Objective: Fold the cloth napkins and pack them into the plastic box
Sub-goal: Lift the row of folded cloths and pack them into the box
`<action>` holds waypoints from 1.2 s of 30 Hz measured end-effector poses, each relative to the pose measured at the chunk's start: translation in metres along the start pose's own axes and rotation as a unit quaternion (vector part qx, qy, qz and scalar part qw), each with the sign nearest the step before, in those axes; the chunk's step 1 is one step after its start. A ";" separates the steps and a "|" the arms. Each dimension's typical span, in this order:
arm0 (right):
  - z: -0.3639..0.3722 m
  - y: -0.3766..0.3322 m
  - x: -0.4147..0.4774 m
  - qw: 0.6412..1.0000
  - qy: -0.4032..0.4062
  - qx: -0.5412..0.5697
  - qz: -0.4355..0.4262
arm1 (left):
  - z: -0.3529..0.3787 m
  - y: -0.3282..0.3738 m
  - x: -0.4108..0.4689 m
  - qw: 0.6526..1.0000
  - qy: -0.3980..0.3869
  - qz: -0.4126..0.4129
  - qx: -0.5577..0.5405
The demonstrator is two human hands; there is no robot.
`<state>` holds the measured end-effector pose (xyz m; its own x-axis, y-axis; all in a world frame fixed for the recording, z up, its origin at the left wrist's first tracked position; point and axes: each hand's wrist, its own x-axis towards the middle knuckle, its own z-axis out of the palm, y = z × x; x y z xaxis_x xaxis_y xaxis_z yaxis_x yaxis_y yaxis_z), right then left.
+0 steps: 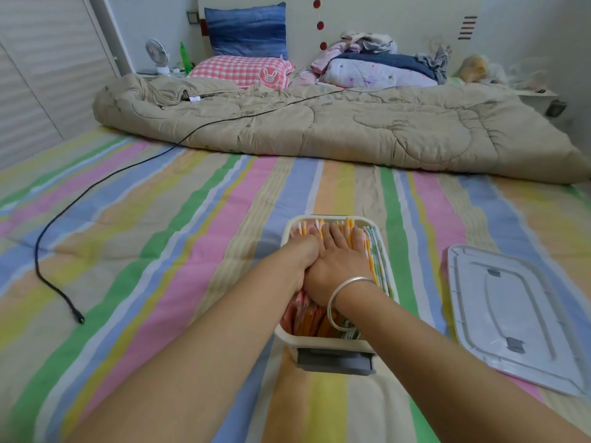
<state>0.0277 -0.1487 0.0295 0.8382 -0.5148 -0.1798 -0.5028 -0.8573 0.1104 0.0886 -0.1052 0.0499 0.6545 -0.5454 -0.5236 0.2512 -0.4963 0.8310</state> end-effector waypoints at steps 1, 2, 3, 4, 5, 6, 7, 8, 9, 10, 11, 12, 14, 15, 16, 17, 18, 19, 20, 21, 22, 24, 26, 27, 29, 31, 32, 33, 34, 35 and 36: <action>0.002 0.000 0.000 1.000 0.002 -0.005 -0.003 | 0.000 0.003 -0.006 1.000 0.014 0.020 0.012; 0.005 0.000 0.002 1.000 0.010 0.001 -0.005 | -0.003 0.008 -0.015 0.998 0.033 0.048 0.018; 0.007 -0.001 0.003 1.000 0.023 0.018 -0.008 | -0.007 0.014 -0.024 0.994 0.056 0.085 0.044; 0.006 -0.003 0.002 0.998 0.038 0.049 -0.013 | -0.012 0.022 -0.033 0.984 0.087 0.129 0.090; 0.006 -0.003 0.003 0.994 0.051 0.096 -0.019 | -0.018 0.030 -0.039 0.966 0.122 0.182 0.139; 0.004 -0.002 0.001 0.984 0.065 0.162 -0.031 | -0.022 0.033 -0.042 0.945 0.154 0.229 0.173; 0.001 0.001 -0.003 0.962 0.082 0.257 -0.042 | -0.023 0.032 -0.045 0.930 0.173 0.261 0.190; -0.004 0.008 -0.008 0.915 0.111 0.384 -0.044 | -0.021 0.027 -0.045 0.920 0.180 0.285 0.200; -0.008 0.015 -0.013 0.847 0.152 0.508 -0.028 | -0.017 0.019 -0.043 0.914 0.173 0.298 0.215; -0.010 0.026 -0.019 0.780 0.207 0.590 0.013 | -0.012 0.010 -0.043 0.911 0.152 0.300 0.238; -0.013 0.037 -0.025 0.739 0.252 0.621 0.070 | -0.006 -0.001 -0.039 0.908 0.125 0.299 0.264; -0.015 0.047 -0.031 0.740 0.270 0.603 0.124 | 0.000 -0.010 -0.036 0.902 0.102 0.305 0.289; -0.015 0.060 -0.038 0.793 0.222 0.540 0.175 | 0.005 -0.021 -0.029 0.882 0.098 0.325 0.326; -0.017 0.061 -0.039 0.820 0.188 0.515 0.167 | 0.007 -0.023 -0.029 0.875 0.102 0.335 0.335; -0.019 0.061 -0.040 0.844 0.162 0.488 0.154 | 0.007 -0.024 -0.028 0.870 0.102 0.338 0.345; -0.023 0.059 -0.039 0.864 0.142 0.460 0.148 | 0.007 -0.026 -0.027 0.864 0.101 0.341 0.357; -0.026 0.057 -0.038 0.879 0.132 0.434 0.147 | 0.006 -0.027 -0.026 0.859 0.096 0.341 0.371; -0.030 0.055 -0.037 0.889 0.128 0.414 0.146 | 0.005 -0.028 -0.024 0.854 0.091 0.336 0.387; -0.033 0.052 -0.036 0.896 0.126 0.401 0.143 | 0.003 -0.028 -0.023 0.849 0.084 0.327 0.407; -0.034 0.049 -0.034 0.901 0.127 0.392 0.137 | 0.002 -0.029 -0.021 0.840 0.079 0.319 0.432; -0.036 0.045 -0.033 0.906 0.131 0.379 0.135 | 0.001 -0.029 -0.020 0.829 0.075 0.310 0.459; -0.035 0.037 -0.028 0.915 0.144 0.348 0.142 | 0.000 -0.026 -0.018 0.811 0.068 0.291 0.503; -0.033 0.033 -0.019 0.922 0.155 0.321 0.154 | 0.000 -0.016 -0.018 0.804 0.063 0.274 0.524; -0.035 0.032 -0.015 0.931 0.149 0.297 0.152 | -0.002 -0.009 -0.018 0.798 0.066 0.272 0.534; -0.045 0.032 -0.009 0.954 0.110 0.240 0.142 | -0.005 0.004 -0.016 0.775 0.072 0.282 0.561; -0.059 0.034 -0.007 0.976 0.048 0.175 0.123 | -0.006 0.009 -0.012 0.762 0.059 0.287 0.577; -0.067 0.033 -0.007 0.984 0.019 0.139 0.113 | -0.006 0.009 -0.008 0.768 0.047 0.282 0.573; -0.071 0.032 -0.007 0.986 -0.012 0.120 0.113 | -0.005 0.008 -0.005 0.780 0.037 0.275 0.561; -0.074 0.032 -0.005 0.988 -0.039 0.100 0.108 | -0.003 0.007 -0.003 0.793 0.031 0.269 0.545; -0.075 0.032 -0.002 0.989 -0.060 0.087 0.101 | -0.002 0.006 -0.001 0.805 0.027 0.261 0.532; -0.075 0.032 0.000 0.990 -0.085 0.067 0.086 | -0.002 0.006 0.000 0.816 0.022 0.252 0.520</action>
<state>0.0276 -0.1757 0.1065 0.6961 -0.6360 -0.3332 -0.6680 -0.7438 0.0241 0.0915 -0.1072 0.0545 0.5181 -0.8439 -0.1390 -0.7836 -0.5335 0.3182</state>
